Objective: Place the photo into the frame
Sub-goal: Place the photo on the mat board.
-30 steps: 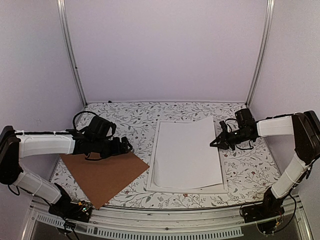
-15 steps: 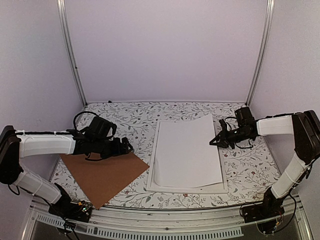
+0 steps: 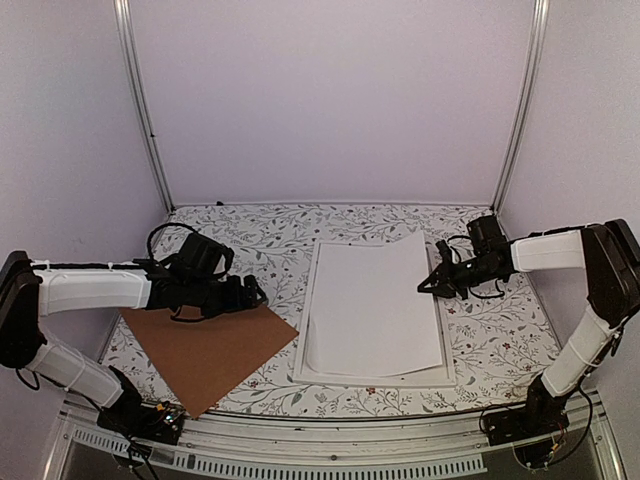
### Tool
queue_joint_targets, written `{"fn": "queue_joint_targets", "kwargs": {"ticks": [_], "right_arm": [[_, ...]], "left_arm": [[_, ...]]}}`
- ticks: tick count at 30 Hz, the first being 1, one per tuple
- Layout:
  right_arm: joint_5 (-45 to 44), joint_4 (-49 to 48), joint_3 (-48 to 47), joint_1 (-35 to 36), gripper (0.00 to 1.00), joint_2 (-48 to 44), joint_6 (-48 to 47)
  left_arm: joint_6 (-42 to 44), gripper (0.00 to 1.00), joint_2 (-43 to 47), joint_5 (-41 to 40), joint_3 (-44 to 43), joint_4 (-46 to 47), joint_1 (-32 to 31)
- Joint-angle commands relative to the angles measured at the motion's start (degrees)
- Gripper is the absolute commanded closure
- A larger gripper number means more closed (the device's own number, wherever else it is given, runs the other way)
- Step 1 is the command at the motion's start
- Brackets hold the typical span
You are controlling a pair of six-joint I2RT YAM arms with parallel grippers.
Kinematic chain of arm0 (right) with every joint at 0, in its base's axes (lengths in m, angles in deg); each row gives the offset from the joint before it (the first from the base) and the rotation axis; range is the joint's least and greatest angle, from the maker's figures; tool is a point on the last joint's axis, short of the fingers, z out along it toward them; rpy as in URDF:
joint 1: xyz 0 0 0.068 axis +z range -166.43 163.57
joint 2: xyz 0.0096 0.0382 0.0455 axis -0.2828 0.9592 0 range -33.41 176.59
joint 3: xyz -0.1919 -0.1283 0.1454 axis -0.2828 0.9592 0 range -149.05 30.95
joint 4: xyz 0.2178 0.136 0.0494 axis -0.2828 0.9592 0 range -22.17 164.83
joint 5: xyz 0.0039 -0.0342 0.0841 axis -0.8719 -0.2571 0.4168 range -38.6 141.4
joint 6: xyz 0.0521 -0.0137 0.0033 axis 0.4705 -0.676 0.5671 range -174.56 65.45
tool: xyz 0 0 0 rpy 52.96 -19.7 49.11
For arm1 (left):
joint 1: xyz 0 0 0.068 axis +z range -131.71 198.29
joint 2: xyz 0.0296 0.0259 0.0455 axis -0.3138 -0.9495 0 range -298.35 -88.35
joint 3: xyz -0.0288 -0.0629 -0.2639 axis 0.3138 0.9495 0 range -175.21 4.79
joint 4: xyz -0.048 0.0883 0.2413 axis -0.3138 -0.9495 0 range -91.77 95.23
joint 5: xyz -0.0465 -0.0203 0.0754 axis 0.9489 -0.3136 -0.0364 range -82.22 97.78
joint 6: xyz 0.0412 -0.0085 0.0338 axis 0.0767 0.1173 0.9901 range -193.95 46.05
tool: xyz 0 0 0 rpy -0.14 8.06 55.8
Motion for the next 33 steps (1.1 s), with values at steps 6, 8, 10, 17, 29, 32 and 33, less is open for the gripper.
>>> {"fn": "queue_joint_targets", "kwargs": {"ticks": [6, 8, 10, 17, 29, 32, 33], "right_arm": [[-0.6, -0.1, -0.8, 0.4, 0.91, 1.4, -0.8], [-0.8, 0.3, -1.1, 0.4, 0.88, 1.4, -0.9], [-0.9, 0.4, -1.2, 0.3, 0.85, 1.4, -1.0], [-2.1, 1.8, -2.3, 0.4, 0.74, 1.4, -1.6], [-5.5, 4.6, -3.0, 0.4, 0.57, 0.7, -2.6], [-6.5, 5.2, -2.8, 0.4, 0.54, 0.0, -2.8], [-6.9, 5.5, -2.9, 0.4, 0.52, -0.2, -2.9]], "left_arm": [[0.4, 0.03, -0.5, -0.6, -1.2, -0.6, -0.9], [0.4, 0.03, -0.5, -0.6, -1.2, -0.6, -0.9], [0.4, 0.03, -0.5, -0.6, -1.3, -0.7, -1.0], [0.5, 0.03, -0.6, -0.6, -1.6, -0.8, -1.2], [0.7, 0.03, -1.5, -0.6, -2.2, -1.0, -1.7], [0.7, 0.03, -1.7, -1.7, -2.4, -1.1, -1.8], [0.8, 0.03, -1.8, -2.1, -2.4, -1.2, -1.8]]}}
